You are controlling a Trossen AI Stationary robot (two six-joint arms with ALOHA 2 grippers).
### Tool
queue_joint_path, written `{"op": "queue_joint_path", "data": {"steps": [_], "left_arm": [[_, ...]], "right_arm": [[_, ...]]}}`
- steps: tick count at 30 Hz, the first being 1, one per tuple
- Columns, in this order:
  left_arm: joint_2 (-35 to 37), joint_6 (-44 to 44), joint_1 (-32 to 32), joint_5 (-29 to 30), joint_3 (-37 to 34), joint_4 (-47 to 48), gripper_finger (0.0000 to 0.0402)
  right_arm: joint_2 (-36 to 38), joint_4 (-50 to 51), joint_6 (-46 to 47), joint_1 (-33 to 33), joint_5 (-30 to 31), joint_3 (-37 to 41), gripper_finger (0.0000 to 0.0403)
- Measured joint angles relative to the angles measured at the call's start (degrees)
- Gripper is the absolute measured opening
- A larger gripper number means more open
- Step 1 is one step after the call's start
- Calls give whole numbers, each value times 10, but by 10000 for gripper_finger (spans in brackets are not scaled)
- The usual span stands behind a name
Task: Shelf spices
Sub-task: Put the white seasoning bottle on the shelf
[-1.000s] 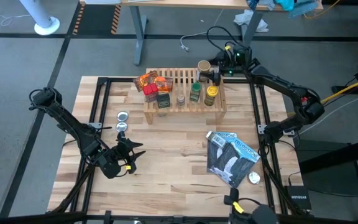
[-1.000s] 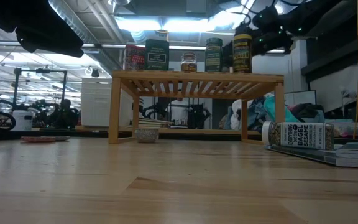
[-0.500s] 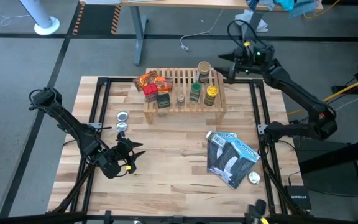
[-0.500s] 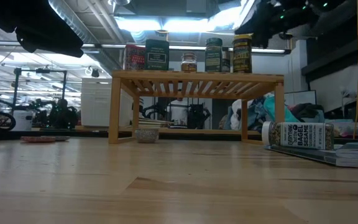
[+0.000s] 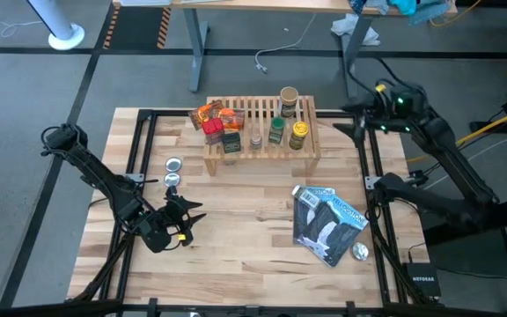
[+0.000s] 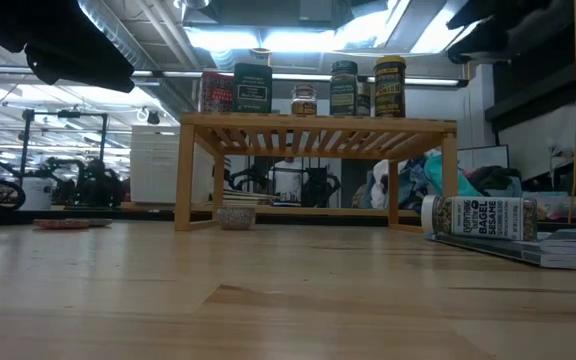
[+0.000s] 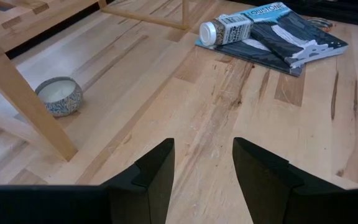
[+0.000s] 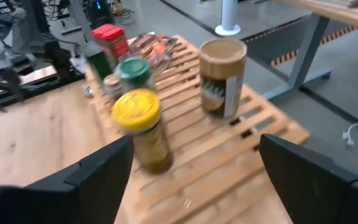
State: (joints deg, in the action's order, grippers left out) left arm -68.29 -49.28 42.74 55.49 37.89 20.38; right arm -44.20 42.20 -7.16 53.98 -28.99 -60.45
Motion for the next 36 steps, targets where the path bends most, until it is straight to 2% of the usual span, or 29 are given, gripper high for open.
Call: {"op": "queue_joint_path", "data": {"steps": [4,8,14,22,26,36], "left_arm": [[0,0,0,0,0,0,157],[0,0,0,0,0,0,157],[0,0,0,0,0,0,157],[0,0,0,0,0,0,157],[0,0,0,0,0,0,157],[0,0,0,0,0,0,157]], "right_arm": [[46,74,23,0,-11,0,353],[85,138,46,0,-52,0,351],[149,197,69,0,-71,0,321],[210,203,106,0,-71,1,264],[217,202,118,1,-94,1,244],[216,194,174,1,-122,1,229]]}}
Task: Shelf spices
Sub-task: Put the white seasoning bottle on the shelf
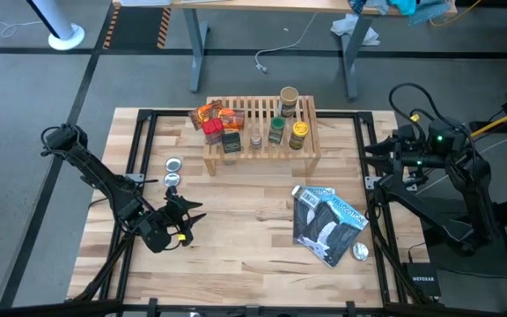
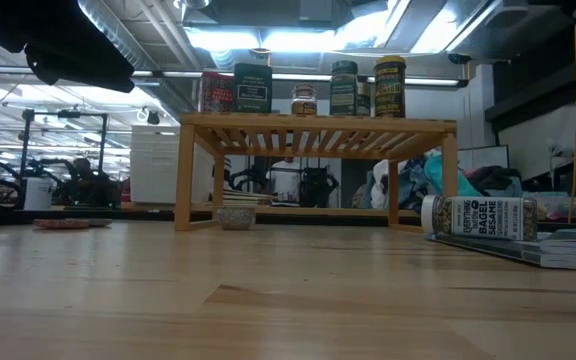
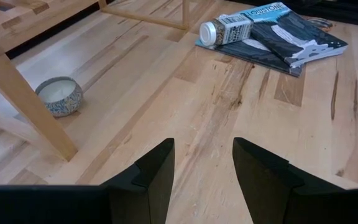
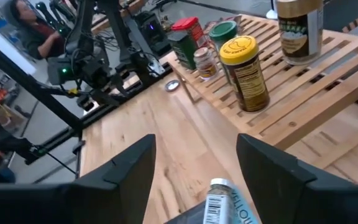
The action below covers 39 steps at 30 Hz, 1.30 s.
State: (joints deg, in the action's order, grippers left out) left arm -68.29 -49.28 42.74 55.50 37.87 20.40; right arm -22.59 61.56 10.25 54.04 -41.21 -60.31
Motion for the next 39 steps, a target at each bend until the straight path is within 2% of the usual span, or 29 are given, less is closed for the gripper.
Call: {"op": "queue_joint_path", "data": {"steps": [6,9,13,20,22,26,31,39], "left_arm": [[0,-4,-26,7,0,-1,157],[0,-29,-38,-2,0,-1,157],[0,-105,-38,-5,0,-1,157],[0,-126,-70,-14,0,-16,157],[0,-93,-93,-51,0,-39,157],[-7,35,-147,-146,0,-126,157],[-28,182,-204,-210,0,-231,157],[-76,242,-253,-310,0,-272,157]], "right_arm": [[0,-19,31,0,-4,0,229],[0,-60,36,0,-5,0,229],[-2,-142,50,0,-15,0,229],[-22,-206,77,0,-50,0,229],[-31,-215,77,0,-50,0,229],[-49,-224,76,0,-55,0,229],[-70,-256,76,0,-79,-5,229],[-110,-255,52,0,-89,-116,229]]}}
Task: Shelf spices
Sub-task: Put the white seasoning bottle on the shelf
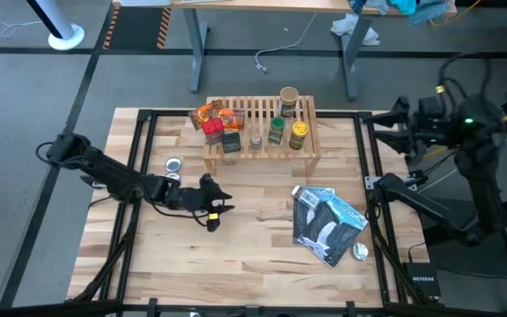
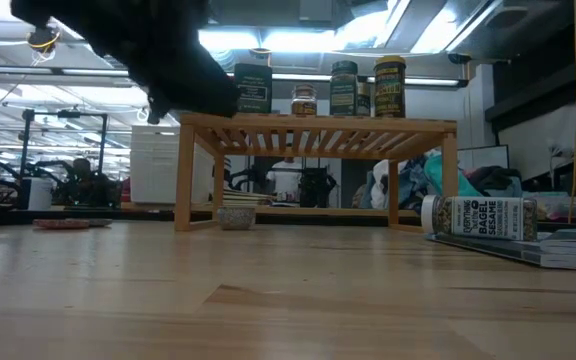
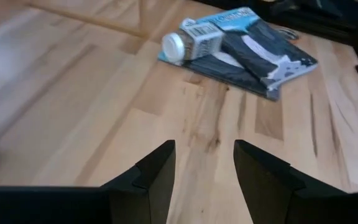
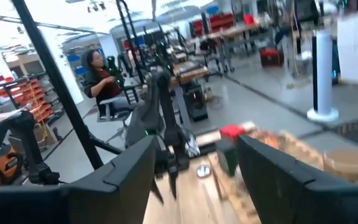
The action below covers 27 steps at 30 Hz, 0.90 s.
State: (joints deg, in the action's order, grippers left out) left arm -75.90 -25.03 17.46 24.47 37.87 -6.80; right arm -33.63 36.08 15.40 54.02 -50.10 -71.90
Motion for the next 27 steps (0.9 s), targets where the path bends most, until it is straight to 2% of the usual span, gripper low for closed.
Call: {"op": "queue_joint_path", "data": {"steps": [5,12,18,23,27], "left_arm": [[-57,20,-9,-30,0,-59,156],[-135,33,-24,-38,0,-141,156],[-166,36,-39,-46,1,-191,157],[-170,51,-53,-46,1,-201,156],[-170,62,-60,-46,1,-201,157]], "right_arm": [[-13,41,-8,0,3,-57,229],[-15,95,-23,0,28,-39,229],[-22,81,-48,-1,36,14,229],[-23,74,-66,-2,36,97,229],[-23,56,-70,-47,72,169,229]]}}
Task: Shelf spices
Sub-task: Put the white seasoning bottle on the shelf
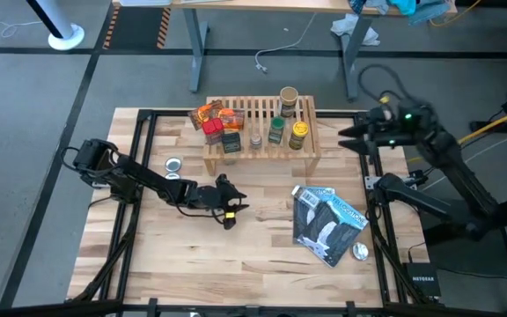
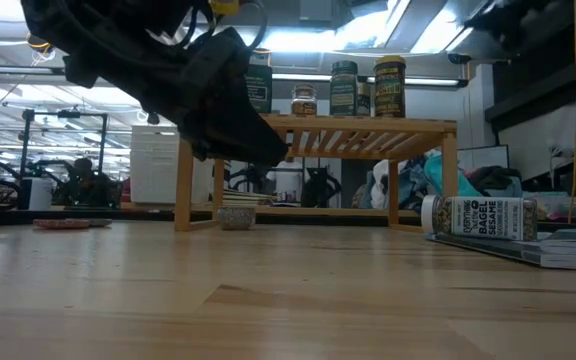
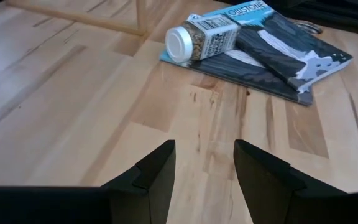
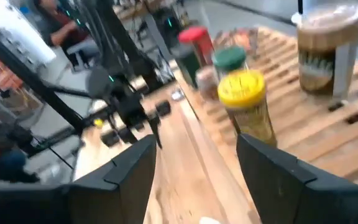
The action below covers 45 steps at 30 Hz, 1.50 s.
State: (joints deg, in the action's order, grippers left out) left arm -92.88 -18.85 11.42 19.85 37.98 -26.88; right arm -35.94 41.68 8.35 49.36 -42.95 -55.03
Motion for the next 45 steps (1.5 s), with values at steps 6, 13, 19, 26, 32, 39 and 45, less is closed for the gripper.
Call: {"op": "queue_joint_path", "data": {"steps": [6,13,19,26,32,39,45], "left_arm": [[0,0,-4,-3,0,1,157],[0,0,-2,-4,0,7,156],[0,12,-1,-4,0,9,156],[0,28,0,-4,0,9,156],[-39,40,-2,-25,1,-56,156],[-142,60,-2,-46,48,-116,156],[-205,115,-2,-48,123,-115,156]], "right_arm": [[-8,-147,33,-149,90,81,229],[-56,-174,35,-374,285,86,229],[-108,-139,72,-578,498,87,229],[-119,-31,248,-728,688,86,229],[-127,56,407,-813,791,86,229],[-209,77,486,-868,835,86,229],[-294,94,543,-893,832,86,229]]}}
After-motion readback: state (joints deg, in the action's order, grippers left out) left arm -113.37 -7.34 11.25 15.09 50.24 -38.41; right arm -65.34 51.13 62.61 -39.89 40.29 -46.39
